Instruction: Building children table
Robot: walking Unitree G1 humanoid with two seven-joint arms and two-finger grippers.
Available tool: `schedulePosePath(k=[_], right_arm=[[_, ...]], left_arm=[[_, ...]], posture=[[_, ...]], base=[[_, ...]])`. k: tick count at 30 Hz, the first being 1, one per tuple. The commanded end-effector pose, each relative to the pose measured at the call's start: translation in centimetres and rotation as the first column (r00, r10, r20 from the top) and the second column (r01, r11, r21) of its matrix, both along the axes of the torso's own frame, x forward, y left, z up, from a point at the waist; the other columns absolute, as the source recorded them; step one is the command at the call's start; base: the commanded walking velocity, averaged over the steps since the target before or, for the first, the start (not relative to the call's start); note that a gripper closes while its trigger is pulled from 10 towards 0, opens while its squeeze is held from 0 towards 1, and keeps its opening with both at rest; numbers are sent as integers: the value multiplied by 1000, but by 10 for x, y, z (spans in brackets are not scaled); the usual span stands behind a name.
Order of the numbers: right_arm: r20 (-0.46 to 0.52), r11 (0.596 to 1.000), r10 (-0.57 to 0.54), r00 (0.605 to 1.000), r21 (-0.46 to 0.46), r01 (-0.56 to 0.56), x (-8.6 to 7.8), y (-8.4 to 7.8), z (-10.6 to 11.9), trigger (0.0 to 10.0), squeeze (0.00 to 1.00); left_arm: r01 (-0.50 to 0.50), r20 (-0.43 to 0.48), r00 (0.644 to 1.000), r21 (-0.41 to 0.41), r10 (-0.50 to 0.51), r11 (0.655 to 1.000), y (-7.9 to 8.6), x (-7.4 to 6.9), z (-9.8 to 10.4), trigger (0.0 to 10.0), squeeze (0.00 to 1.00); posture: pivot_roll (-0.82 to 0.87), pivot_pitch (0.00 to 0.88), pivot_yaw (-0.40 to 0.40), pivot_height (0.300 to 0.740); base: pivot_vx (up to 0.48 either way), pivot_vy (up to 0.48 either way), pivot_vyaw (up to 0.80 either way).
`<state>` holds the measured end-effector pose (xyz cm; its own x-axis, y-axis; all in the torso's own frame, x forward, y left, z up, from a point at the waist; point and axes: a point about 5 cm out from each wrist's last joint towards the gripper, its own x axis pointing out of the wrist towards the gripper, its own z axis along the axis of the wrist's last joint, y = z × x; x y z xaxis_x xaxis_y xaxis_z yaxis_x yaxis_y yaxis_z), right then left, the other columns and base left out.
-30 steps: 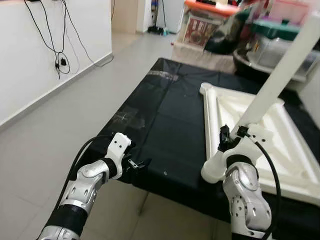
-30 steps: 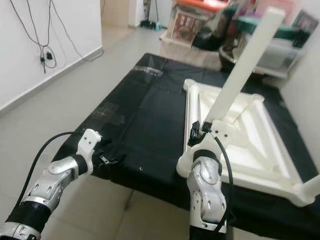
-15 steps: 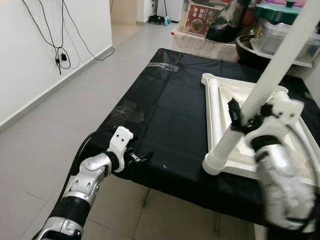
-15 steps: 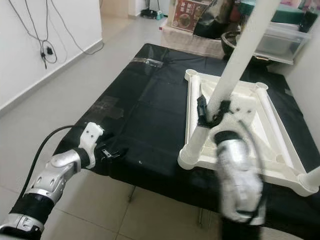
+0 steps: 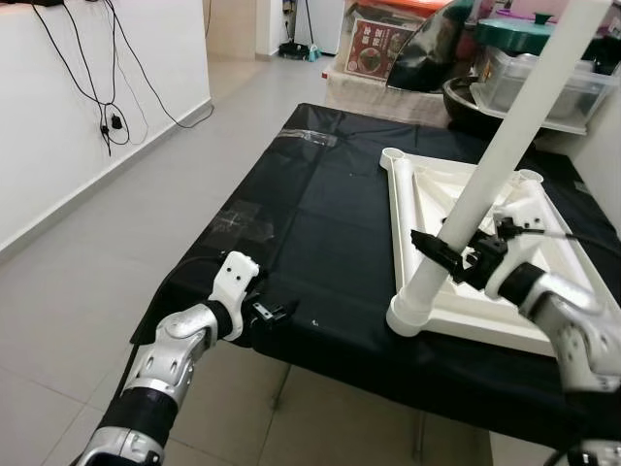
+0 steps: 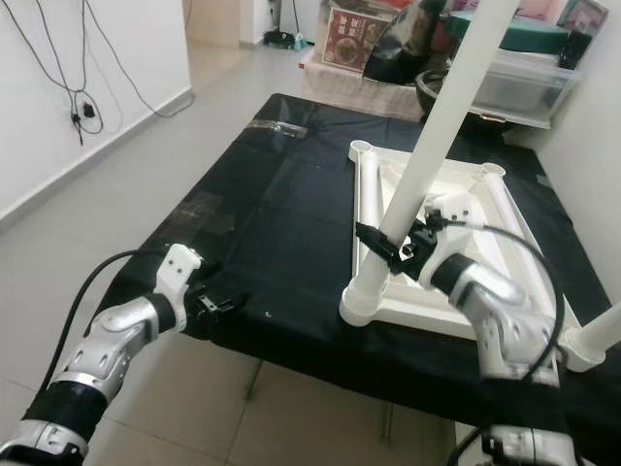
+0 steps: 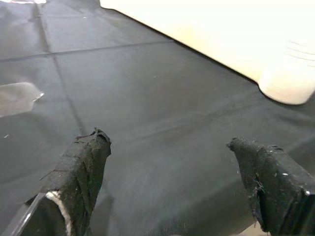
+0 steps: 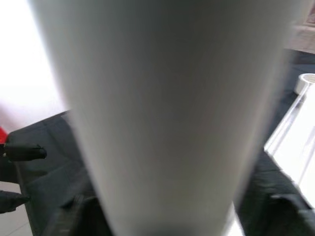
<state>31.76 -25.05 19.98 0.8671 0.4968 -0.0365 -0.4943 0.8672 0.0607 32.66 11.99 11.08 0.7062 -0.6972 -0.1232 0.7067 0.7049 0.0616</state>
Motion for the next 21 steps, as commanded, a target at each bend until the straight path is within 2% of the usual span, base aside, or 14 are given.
schedulePosePath(k=[1, 3, 6, 11, 12, 13, 14, 15, 16, 17, 18, 19, 20, 21], right_arm=[[9, 999, -35, 999, 17, 35, 2, -16, 2, 0, 0], [-6, 997, -67, 998, 36, 67, 6, -26, 0, 0, 0], [-26, 994, -87, 996, 61, 89, 5, -33, -8, 0, 0], [-40, 991, -112, 993, 64, 115, 4, -36, -19, 0, 0], [-66, 971, -226, 972, 58, 230, 6, -36, -25, 0, 0], [-90, 934, -351, 932, 39, 355, 7, -37, -31, 0, 0], [-90, 934, -351, 932, 39, 355, 7, -37, -31, 0, 0], [-106, 859, -507, 855, 21, 512, 7, -39, -35, 0, 0], [-106, 859, -507, 855, 21, 512, 7, -39, -35, 0, 0], [-133, 747, -656, 743, 22, 664, 4, -43, -39, 0, 0], [-152, 669, -732, 664, 24, 743, 2, -46, -42, 0, 0], [-152, 669, -732, 664, 24, 743, 2, -46, -42, 0, 0], [-166, 587, -796, 582, 23, 809, -10, -15, -51, 0, 0], [-178, 527, -833, 524, 32, 849, -22, 5, -54, 0, 0]], left_arm=[[7, -6, 1000, 21, -7, 1000, -1, 0, -3, 10000, 0], [4, -3, 1000, 23, -4, 1000, 1, 0, -3, 10000, 0], [2, -4, 1000, 27, -1, 1000, 3, -1, -4, 10000, 0], [3, -5, 1000, 27, -3, 1000, 3, -2, -5, 10000, 0], [5, -5, 1000, 27, -5, 1000, 2, -2, -6, 10000, 0], [6, -5, 1000, 27, -6, 1000, 2, -3, -6, 10000, 0], [6, -5, 1000, 27, -6, 1000, 2, -3, -6, 10000, 0], [6, -5, 1000, 27, -6, 1000, 2, -3, -6, 10000, 0], [6, -5, 1000, 27, -6, 1000, 2, -3, -6, 10000, 0], [6, -6, 1000, 27, -5, 1000, 2, -3, -6, 10000, 0], [5, -6, 1000, 27, -5, 1000, 2, -3, -6, 10000, 0], [5, -6, 1000, 27, -5, 1000, 2, -3, -6, 10000, 0], [1, -6, 1000, 23, -1, 1000, 2, -3, -6, 10000, 0], [-1, -7, 1000, 21, 1, 1000, 2, -3, -6, 10000, 0]], posture=[[149, 0, -138, 740], [158, 0, -145, 740], [157, 0, -145, 740], [153, 0, -144, 740], [153, 0, -145, 740], [152, 0, -146, 740], [152, 0, -146, 740], [152, 0, -146, 740], [152, 0, -146, 740], [152, 0, -146, 740], [151, 0, -146, 740], [151, 0, -146, 740], [162, 0, -141, 740], [162, 0, -141, 740]], base=[[0, 0, 0], [0, 0, 0], [0, 0, 0], [0, 0, 0], [0, 0, 0], [0, 0, 0], [0, 0, 0], [0, 0, 0], [0, 0, 0], [0, 0, 0], [0, 0, 0], [0, 0, 0], [0, 0, 0], [0, 0, 0]])
